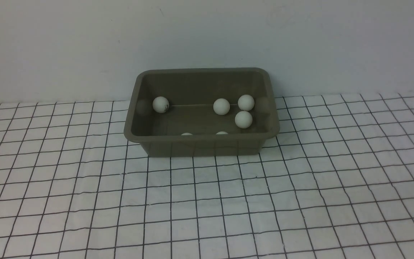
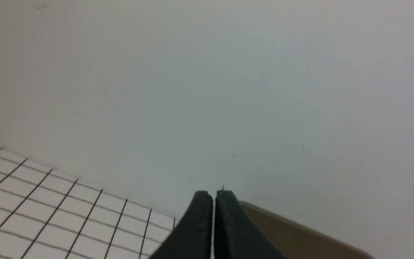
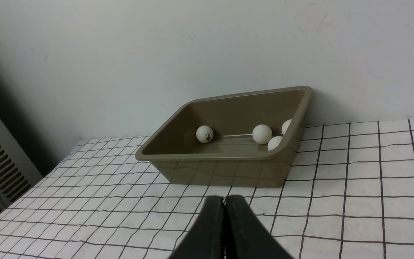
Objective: Put the table tennis balls into the box on the white checkered tablecloth.
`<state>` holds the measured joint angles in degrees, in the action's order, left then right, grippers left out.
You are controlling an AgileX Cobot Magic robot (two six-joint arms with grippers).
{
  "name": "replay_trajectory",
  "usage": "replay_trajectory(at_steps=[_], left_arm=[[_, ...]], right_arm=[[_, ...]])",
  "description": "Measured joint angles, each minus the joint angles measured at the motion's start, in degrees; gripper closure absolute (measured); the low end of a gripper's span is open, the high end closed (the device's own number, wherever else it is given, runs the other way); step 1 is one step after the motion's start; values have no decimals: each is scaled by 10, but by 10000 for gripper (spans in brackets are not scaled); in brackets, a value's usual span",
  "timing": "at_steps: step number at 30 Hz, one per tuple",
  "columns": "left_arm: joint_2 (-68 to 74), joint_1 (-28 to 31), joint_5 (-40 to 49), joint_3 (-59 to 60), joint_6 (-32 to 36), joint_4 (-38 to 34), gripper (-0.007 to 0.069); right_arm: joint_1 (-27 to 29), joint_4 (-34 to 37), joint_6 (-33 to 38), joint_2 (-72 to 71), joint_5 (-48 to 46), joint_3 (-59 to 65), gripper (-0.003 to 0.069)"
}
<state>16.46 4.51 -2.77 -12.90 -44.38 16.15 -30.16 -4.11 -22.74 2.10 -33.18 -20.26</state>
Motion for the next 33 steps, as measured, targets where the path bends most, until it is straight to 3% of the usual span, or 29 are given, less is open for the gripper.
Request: replay_trajectory(at_steps=[3, 7, 16, 29, 33], left_arm=[[-39, 0, 11, 36, 116, -70, 629], [-87, 0, 56, 65, 199, -100, 629], [-171, 0, 237, 93, 250, -100, 629], [-171, 0, 296, 109, 262, -63, 629], [-171, 0, 296, 133, 262, -90, 629]], right_arm=[[0, 0, 0, 0, 0, 0, 676], [0, 0, 0, 0, 0, 0, 676], [0, 0, 0, 0, -1, 0, 676], [0, 0, 0, 0, -10, 0, 676], [0, 0, 0, 0, -14, 0, 676]])
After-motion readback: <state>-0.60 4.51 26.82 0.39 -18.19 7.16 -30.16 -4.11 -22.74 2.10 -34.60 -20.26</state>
